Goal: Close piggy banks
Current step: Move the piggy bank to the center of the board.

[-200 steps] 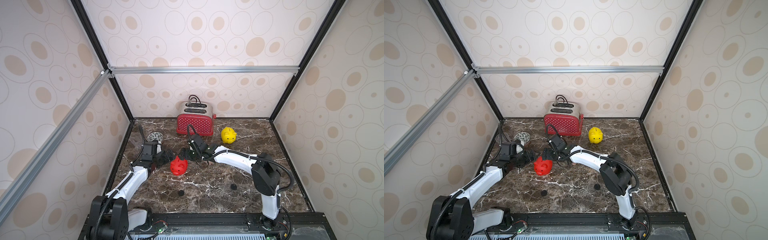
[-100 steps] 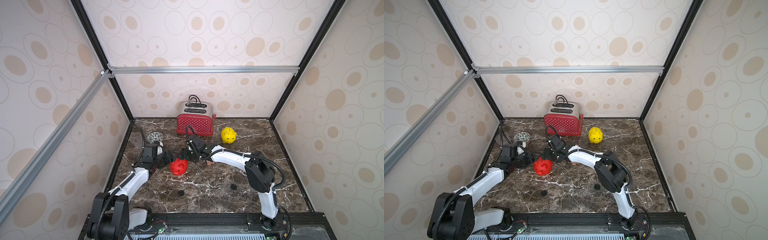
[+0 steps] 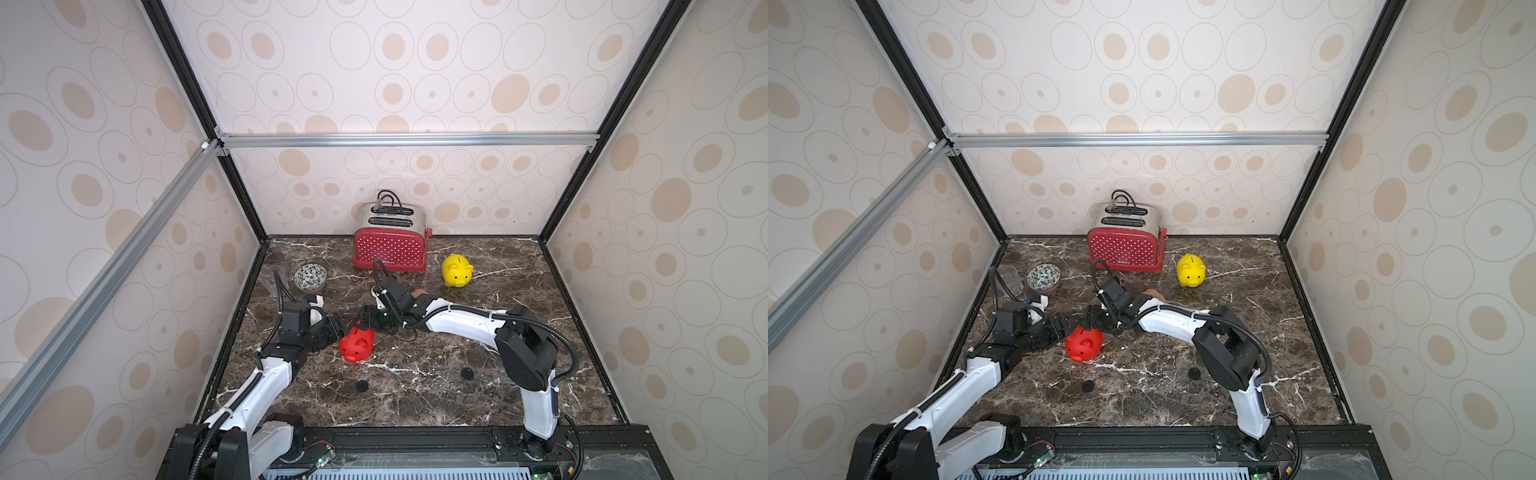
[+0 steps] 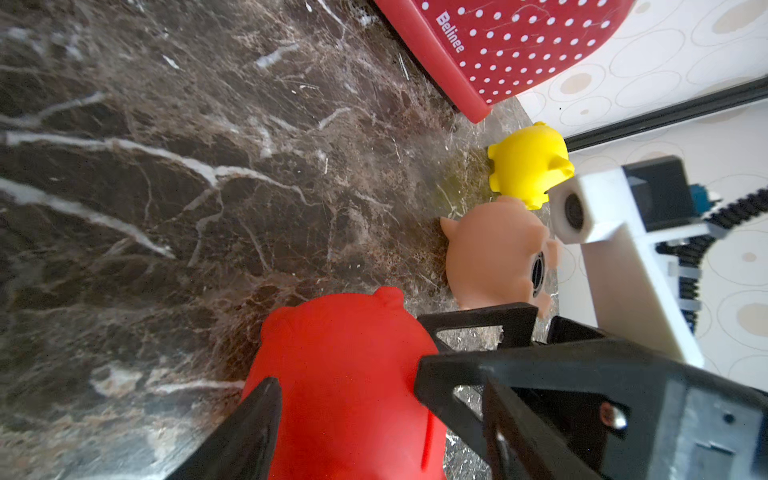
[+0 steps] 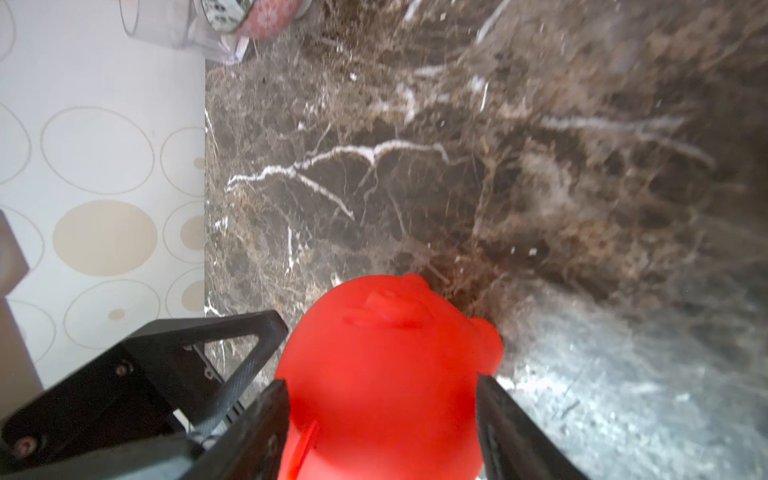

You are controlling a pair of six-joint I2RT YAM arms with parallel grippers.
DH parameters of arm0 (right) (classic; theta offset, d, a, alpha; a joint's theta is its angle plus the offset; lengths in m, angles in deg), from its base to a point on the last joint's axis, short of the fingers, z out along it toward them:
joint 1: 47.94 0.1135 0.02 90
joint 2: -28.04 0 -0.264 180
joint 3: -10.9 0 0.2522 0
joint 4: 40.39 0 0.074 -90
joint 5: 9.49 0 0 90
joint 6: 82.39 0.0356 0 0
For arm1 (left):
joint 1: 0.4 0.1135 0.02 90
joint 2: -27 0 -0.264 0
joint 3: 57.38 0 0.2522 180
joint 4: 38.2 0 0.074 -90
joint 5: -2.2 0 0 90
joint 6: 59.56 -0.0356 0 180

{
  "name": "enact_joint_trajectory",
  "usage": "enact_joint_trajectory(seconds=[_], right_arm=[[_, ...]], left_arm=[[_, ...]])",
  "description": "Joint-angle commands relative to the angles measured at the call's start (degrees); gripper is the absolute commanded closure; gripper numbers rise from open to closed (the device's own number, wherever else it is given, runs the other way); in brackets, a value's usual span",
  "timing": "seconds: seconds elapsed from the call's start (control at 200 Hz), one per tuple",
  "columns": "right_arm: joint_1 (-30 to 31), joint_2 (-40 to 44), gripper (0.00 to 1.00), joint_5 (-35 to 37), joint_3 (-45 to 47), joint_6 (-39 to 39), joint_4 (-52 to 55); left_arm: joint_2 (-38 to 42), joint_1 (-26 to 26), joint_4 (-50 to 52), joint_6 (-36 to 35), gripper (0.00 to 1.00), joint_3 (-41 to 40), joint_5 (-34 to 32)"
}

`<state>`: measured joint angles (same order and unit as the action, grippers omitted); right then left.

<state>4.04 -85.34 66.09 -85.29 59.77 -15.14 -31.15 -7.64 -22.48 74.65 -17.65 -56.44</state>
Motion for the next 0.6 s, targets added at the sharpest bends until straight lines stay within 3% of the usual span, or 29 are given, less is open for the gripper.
enact_joint_trajectory(seconds=[0.0, 0.155, 0.421, 0.596], right_arm=[[0.8, 3.3, 0.2, 0.3, 2.0, 0.8, 0.9], [0.8, 7.0, 0.0, 6.3, 3.4, -1.5, 2.7], [0.7, 15.2, 0.0, 5.6, 14.2, 0.8, -4.5], [0.9, 17.5, 0.0, 3.6, 25.8, 8.4, -20.4]], left_arm=[[3.8, -0.2, 2.6, 1.2, 0.23, -1.4, -0.3], [5.2, -0.2, 8.4, -1.5, 0.19, 1.0, -3.5], [7.5, -0.2, 10.9, -1.9, 0.16, 1.0, -4.7], [7.6, -0.2, 8.4, 0.0, 0.18, -0.4, -5.8]])
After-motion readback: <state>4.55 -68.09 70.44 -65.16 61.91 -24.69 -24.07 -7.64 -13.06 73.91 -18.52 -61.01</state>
